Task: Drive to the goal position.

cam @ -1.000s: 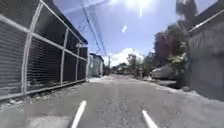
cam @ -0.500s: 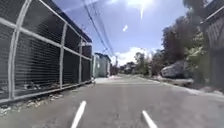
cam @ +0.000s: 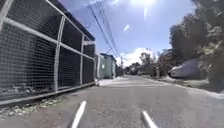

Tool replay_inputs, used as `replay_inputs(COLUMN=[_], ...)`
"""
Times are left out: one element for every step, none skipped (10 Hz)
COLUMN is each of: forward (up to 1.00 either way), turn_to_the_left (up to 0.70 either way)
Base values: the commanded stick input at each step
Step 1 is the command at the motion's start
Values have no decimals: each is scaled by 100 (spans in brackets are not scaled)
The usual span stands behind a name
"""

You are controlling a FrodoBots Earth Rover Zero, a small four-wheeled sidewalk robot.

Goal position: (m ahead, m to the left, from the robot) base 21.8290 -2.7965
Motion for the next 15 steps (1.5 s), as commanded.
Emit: replay_inputs(forward=[100,100,100,100,100,100,91,85,85,85,85,85,85,85,82], turn_to_the_left=[-23,3,0,0,0,10,7,9,13,16,8,12,11,-6,-23])
